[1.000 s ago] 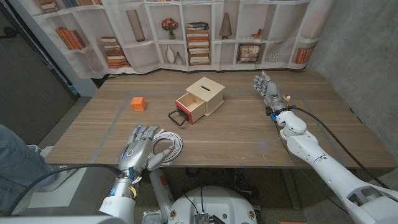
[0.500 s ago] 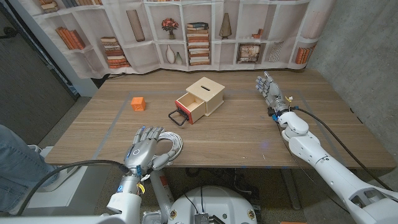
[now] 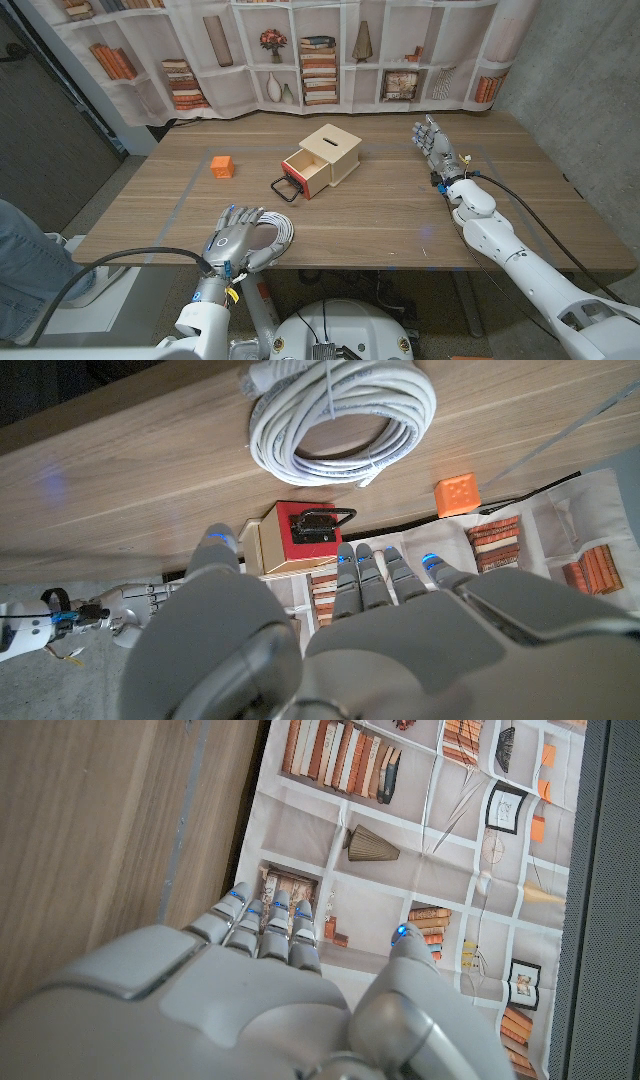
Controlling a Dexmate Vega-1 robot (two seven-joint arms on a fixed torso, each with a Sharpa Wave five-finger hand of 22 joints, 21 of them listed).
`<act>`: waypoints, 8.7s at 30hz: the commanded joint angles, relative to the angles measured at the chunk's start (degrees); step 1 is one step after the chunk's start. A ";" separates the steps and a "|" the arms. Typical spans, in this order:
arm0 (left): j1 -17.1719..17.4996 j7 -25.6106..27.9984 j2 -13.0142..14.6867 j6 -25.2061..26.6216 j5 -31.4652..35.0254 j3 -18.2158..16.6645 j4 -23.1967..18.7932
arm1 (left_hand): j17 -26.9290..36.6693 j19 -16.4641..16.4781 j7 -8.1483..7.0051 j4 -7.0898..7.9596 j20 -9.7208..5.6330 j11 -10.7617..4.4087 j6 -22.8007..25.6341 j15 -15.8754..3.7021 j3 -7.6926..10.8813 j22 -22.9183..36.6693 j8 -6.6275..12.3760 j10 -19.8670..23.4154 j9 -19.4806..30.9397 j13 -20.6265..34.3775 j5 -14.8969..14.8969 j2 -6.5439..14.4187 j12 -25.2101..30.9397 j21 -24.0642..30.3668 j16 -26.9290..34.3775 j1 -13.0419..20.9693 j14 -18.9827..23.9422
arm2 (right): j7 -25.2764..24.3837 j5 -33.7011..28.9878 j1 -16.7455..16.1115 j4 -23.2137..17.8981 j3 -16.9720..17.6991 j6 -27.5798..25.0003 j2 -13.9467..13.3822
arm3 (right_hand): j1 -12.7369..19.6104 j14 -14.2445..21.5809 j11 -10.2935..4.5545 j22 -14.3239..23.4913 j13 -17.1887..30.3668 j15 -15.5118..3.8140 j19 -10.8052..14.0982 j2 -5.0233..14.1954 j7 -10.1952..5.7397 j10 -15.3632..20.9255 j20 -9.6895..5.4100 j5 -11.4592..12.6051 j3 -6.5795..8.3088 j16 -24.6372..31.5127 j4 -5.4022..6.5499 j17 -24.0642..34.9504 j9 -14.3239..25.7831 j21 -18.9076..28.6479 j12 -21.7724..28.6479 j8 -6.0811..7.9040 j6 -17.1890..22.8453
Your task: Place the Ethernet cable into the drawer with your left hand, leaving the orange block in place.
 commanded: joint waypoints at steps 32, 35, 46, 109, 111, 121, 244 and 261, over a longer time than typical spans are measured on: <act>-8.91 -4.05 -0.81 10.35 1.14 10.04 2.73 | 0.07 2.71 -0.32 -0.29 -0.55 -0.18 10.34 -1.07 -1.70 0.06 2.02 7.11 0.05 0.15 1.90 0.93 1.35 0.60 0.95 1.69 4.89 | 0.72 0.30 0.80 2.36 -0.19 -0.28 0.68 | 0.37 0.88 -0.13 0.11 0.17 0.16 0.48 0.11 -0.08 0.24 -1.48 -0.19 -0.30 -0.06 -0.11 0.31 0.12 -0.04 -0.07 -0.24 0.50; -9.20 -3.98 -0.94 10.41 0.60 10.34 2.96 | 0.06 2.90 -0.42 -0.38 -0.50 -0.37 10.41 -1.38 -1.56 0.06 1.92 7.57 0.05 0.15 2.02 1.26 1.41 0.62 1.00 2.11 5.32 | 0.61 0.30 0.68 2.36 -0.15 -0.22 0.71 | 0.38 0.94 -0.15 0.11 0.17 0.16 0.48 0.12 -0.11 0.17 -1.48 -0.19 -0.31 -0.04 -0.12 0.31 0.13 -0.04 -0.10 -0.24 0.49; -10.91 -3.93 -1.29 11.03 0.01 12.17 4.23 | 0.01 3.97 -0.23 -0.82 -0.92 -0.59 11.61 -1.61 -1.15 0.05 1.96 8.74 0.05 0.12 2.35 2.10 1.42 0.82 0.99 3.69 6.34 | 0.73 0.47 0.48 2.68 -0.05 0.03 0.83 | 0.38 1.04 -0.04 0.12 0.17 0.14 0.48 0.14 -0.17 0.28 -1.45 -0.20 -0.35 -0.01 -0.11 0.32 0.13 -0.06 -0.06 -0.24 0.52; -14.84 -0.24 -6.69 11.99 -5.61 12.95 7.60 | -0.14 48.86 -3.84 -3.20 -4.75 -5.92 36.98 -10.36 13.51 0.15 4.94 41.04 0.50 0.43 -12.51 13.20 1.03 14.41 3.68 35.01 50.50 | 0.62 1.70 -1.10 3.05 0.73 0.57 1.17 | 0.21 1.69 -0.46 0.12 0.20 0.18 0.81 0.21 -0.53 0.28 -1.31 -0.24 -0.68 0.13 -0.01 0.41 0.15 -0.05 -0.06 -0.26 0.53; -14.37 0.36 -6.61 11.09 -6.35 12.30 7.33 | -0.21 51.27 -3.61 -3.19 -5.40 -6.17 38.62 -10.89 14.24 0.01 5.24 43.89 0.56 0.49 -12.53 12.84 1.17 15.23 3.32 35.64 52.99 | 0.50 1.66 -1.21 2.94 0.76 0.64 1.16 | 0.21 1.70 -0.57 0.12 0.20 0.13 0.81 0.22 -0.52 0.29 -1.30 -0.24 -0.69 0.13 -0.01 0.41 0.15 -0.05 -0.06 -0.25 0.54; -14.28 0.30 -6.11 11.06 -6.47 12.23 6.48 | -0.26 52.57 -2.65 -3.37 -5.82 -5.32 40.69 -11.04 15.11 -0.16 5.61 45.44 0.65 0.55 -12.65 11.99 0.66 15.44 2.47 36.72 54.84 | 0.25 1.78 -2.05 1.99 1.07 0.95 0.82 | 0.19 1.77 -0.45 0.12 0.21 0.15 0.80 0.24 -0.50 0.37 -1.26 -0.24 -0.73 0.13 0.00 0.42 0.15 -0.07 -0.03 -0.26 0.54; -10.81 9.32 -0.24 -17.95 -16.03 -9.72 11.03 | 0.13 48.89 -3.66 -1.02 -5.78 -5.73 43.82 -10.40 15.72 0.37 4.38 46.66 0.53 0.60 -13.04 11.11 -1.39 13.50 0.29 32.99 54.32 | -2.17 0.80 -0.24 3.93 0.48 0.28 2.49 | 0.39 3.04 -0.19 0.17 0.25 -0.17 1.50 0.63 -0.09 0.88 -1.73 -0.26 -1.12 0.12 -0.05 0.49 0.16 -0.06 0.04 -0.18 1.10; -11.66 11.12 1.90 -25.23 -18.77 -11.45 13.81 | 0.15 48.49 -4.27 -1.08 -5.98 -6.12 44.36 -10.85 15.81 0.40 4.41 46.86 0.49 0.60 -13.06 10.90 -1.45 13.38 0.22 32.84 54.11 | -1.84 1.01 -0.19 4.50 0.49 0.50 2.77 | 0.41 3.03 -0.09 0.17 0.25 -0.20 1.56 0.66 -0.13 0.95 -1.82 -0.26 -1.17 0.09 -0.05 0.50 0.16 -0.06 0.05 -0.17 1.18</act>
